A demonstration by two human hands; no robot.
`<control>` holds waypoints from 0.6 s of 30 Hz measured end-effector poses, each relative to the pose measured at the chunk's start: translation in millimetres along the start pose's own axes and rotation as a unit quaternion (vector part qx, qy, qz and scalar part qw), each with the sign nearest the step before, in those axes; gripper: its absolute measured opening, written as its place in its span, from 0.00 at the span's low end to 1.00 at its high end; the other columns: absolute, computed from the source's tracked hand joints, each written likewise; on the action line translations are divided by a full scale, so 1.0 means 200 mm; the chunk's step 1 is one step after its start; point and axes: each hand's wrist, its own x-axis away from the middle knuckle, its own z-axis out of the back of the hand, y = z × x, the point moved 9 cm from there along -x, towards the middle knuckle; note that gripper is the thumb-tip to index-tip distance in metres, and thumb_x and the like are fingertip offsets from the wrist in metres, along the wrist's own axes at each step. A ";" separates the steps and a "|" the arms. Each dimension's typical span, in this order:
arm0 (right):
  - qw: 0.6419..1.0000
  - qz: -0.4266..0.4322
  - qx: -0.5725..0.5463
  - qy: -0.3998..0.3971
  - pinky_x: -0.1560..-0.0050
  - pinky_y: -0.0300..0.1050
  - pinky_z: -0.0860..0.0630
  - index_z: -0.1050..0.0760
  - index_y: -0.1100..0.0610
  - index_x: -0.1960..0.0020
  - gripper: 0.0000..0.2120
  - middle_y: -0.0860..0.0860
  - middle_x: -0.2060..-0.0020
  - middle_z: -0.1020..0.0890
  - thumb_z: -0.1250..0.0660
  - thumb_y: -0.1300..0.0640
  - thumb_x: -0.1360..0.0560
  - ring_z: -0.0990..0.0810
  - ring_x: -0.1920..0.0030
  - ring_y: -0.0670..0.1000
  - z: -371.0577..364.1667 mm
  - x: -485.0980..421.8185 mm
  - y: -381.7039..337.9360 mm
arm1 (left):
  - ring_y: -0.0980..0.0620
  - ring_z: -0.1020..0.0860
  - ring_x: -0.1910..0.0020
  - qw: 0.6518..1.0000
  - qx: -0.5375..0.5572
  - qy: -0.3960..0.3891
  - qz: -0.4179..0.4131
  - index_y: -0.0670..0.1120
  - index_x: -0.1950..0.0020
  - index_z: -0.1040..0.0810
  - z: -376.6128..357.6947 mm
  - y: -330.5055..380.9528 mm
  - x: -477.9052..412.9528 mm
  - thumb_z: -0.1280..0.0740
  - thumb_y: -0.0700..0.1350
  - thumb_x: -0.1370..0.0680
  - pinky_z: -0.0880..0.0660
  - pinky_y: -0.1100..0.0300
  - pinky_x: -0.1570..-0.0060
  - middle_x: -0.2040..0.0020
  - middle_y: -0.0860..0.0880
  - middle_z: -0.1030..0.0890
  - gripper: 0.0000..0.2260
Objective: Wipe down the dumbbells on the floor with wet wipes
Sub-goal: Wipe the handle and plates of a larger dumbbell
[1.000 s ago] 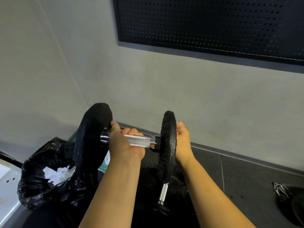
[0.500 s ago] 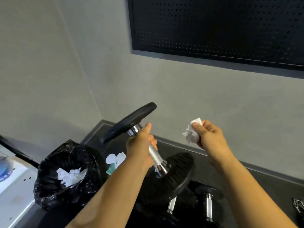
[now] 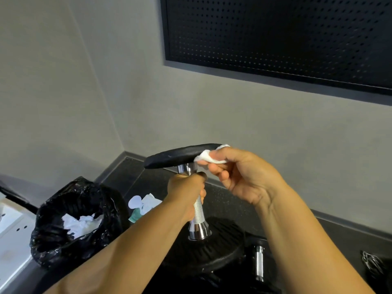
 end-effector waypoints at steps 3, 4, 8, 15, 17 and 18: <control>0.999 -0.033 -0.021 0.007 0.77 0.30 0.25 0.24 0.64 0.50 0.07 0.60 0.62 0.15 0.32 0.67 0.28 0.18 0.72 0.45 0.04 -0.04 0.05 | 0.55 0.34 0.79 1.000 0.011 -0.022 0.013 0.44 0.60 0.29 -0.02 -0.01 0.03 0.34 0.36 0.27 0.37 0.63 0.78 0.75 0.50 0.32 0.06; 0.999 -0.033 -0.029 0.018 0.77 0.31 0.25 0.25 0.63 0.48 0.09 0.60 0.63 0.15 0.32 0.68 0.28 0.18 0.72 0.46 0.07 -0.06 0.07 | 0.55 0.34 0.79 0.999 0.015 -0.036 0.018 0.45 0.62 0.29 -0.03 -0.02 0.04 0.34 0.35 0.27 0.37 0.63 0.77 0.75 0.50 0.32 0.07; 0.996 -0.031 -0.077 0.037 0.77 0.32 0.25 0.24 0.66 0.47 0.10 0.60 0.64 0.16 0.32 0.68 0.28 0.18 0.72 0.46 0.14 -0.12 0.13 | 0.56 0.34 0.79 0.995 0.013 -0.093 0.038 0.46 0.65 0.28 -0.08 -0.02 0.09 0.34 0.34 0.27 0.37 0.64 0.77 0.77 0.52 0.32 0.09; 0.998 -0.029 -0.054 0.028 0.70 0.33 0.22 0.23 0.63 0.54 0.04 0.54 0.67 0.16 0.35 0.69 0.26 0.18 0.69 0.46 0.23 -0.20 0.19 | 0.57 0.37 0.81 0.977 0.003 -0.190 0.094 0.48 0.68 0.27 -0.20 -0.02 0.20 0.36 0.36 0.27 0.39 0.66 0.79 0.77 0.53 0.36 0.11; 0.998 0.003 -0.060 0.004 0.65 0.35 0.22 0.23 0.59 0.53 0.08 0.52 0.64 0.16 0.35 0.69 0.27 0.17 0.65 0.47 0.23 -0.20 0.19 | 0.58 0.37 0.80 0.968 0.000 -0.225 0.111 0.48 0.67 0.29 -0.23 -0.02 0.24 0.35 0.37 0.28 0.39 0.66 0.78 0.77 0.54 0.36 0.09; 0.998 0.017 -0.060 -0.006 0.64 0.35 0.22 0.23 0.58 0.53 0.08 0.52 0.63 0.16 0.36 0.69 0.27 0.17 0.64 0.47 0.24 -0.19 0.18 | 0.58 0.37 0.80 0.964 0.004 -0.238 0.121 0.48 0.66 0.29 -0.24 -0.02 0.25 0.34 0.37 0.29 0.38 0.66 0.78 0.77 0.54 0.36 0.09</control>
